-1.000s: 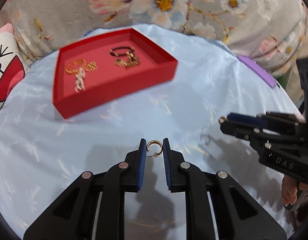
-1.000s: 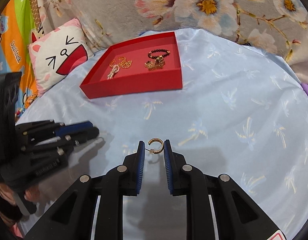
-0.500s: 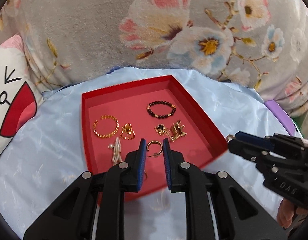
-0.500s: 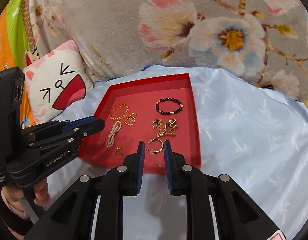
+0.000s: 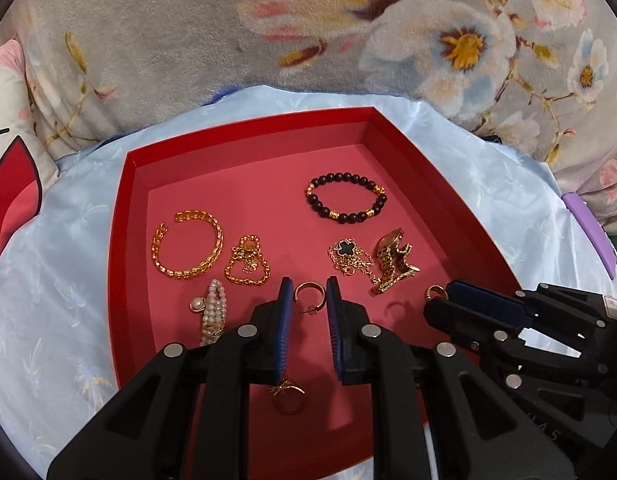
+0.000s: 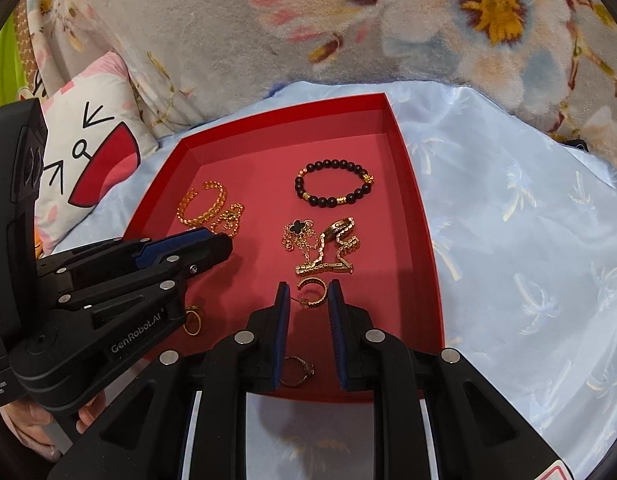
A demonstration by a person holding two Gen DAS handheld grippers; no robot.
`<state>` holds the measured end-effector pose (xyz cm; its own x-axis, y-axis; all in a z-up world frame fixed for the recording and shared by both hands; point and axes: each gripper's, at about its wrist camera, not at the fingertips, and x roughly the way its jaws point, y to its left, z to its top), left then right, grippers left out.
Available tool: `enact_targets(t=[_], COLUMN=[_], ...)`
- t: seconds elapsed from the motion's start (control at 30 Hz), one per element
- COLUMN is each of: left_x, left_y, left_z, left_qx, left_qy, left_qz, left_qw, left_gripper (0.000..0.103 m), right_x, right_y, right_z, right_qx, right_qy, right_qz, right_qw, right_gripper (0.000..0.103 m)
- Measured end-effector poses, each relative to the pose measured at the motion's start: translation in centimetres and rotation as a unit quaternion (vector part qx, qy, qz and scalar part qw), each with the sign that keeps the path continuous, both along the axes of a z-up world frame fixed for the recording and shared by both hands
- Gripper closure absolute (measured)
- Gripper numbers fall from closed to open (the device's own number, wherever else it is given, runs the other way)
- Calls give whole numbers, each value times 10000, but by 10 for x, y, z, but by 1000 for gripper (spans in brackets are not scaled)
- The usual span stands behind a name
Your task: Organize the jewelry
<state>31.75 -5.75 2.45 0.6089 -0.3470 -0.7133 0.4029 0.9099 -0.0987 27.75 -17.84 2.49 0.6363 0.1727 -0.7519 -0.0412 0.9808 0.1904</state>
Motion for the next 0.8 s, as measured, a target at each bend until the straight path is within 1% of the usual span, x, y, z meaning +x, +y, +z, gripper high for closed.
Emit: enact_targets(t=[0.3, 0.4, 0.5, 0.67, 0.8], left_x=[10, 10, 12, 11, -2], left_y=[-2, -2, -3, 0, 1], left_z=[-9, -9, -9, -5, 7], left_qx=[-2, 25, 71, 39, 151], left_qy=[98, 62, 16, -18, -270], left_qz=[61, 115, 190, 293, 422], left_qw=[9999, 9999, 9998, 9996, 9986], left_gripper=[87, 86, 84, 84, 84], right_x=[12, 13, 13, 7, -4], right_y=[5, 8, 8, 5, 6], right_z=[-11, -13, -10, 2, 14], right_qx=[-183, -205, -222, -199, -238], right_qy=[50, 23, -69, -221, -343], right_qz=[52, 68, 45, 14, 7], right_qw=[9998, 9998, 9997, 9996, 9991], right_gripper=[85, 85, 84, 83, 82])
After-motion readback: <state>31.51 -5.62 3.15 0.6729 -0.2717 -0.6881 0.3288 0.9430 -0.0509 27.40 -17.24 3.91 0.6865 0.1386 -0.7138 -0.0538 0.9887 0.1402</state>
